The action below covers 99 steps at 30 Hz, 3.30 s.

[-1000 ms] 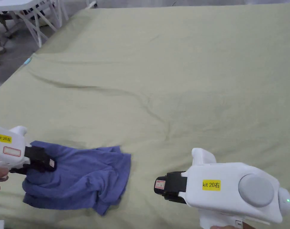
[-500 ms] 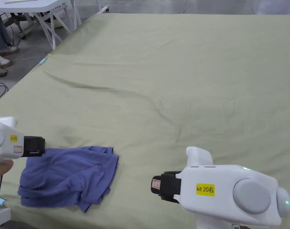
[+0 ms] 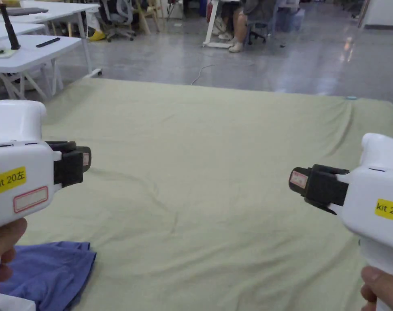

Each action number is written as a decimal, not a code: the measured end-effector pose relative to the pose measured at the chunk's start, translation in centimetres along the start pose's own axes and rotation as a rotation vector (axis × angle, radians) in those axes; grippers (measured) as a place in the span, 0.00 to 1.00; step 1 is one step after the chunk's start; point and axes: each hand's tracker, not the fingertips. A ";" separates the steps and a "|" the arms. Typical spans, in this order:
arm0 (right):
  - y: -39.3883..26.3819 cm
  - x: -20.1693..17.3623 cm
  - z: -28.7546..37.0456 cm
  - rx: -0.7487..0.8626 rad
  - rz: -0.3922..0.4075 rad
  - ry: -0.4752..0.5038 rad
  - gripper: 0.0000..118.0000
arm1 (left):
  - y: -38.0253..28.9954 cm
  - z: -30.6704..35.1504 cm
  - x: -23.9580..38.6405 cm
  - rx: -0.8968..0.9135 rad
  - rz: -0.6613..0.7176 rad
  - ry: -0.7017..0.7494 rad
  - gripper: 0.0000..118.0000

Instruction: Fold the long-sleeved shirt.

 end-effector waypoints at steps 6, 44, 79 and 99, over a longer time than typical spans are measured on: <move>3.3 0.7 10.1 0.305 0.201 -0.139 0.00 | 2.7 3.6 7.7 0.283 0.032 0.029 0.00; 0.3 -2.1 13.6 0.325 0.278 -0.296 1.00 | -0.4 5.8 15.9 0.237 -0.050 0.146 1.00; -0.1 -2.8 11.9 0.262 0.281 -0.338 1.00 | -0.1 5.9 17.0 0.242 -0.037 0.070 1.00; -0.3 -3.6 11.8 0.245 0.304 -0.341 1.00 | -0.1 6.1 17.2 0.233 -0.040 0.053 1.00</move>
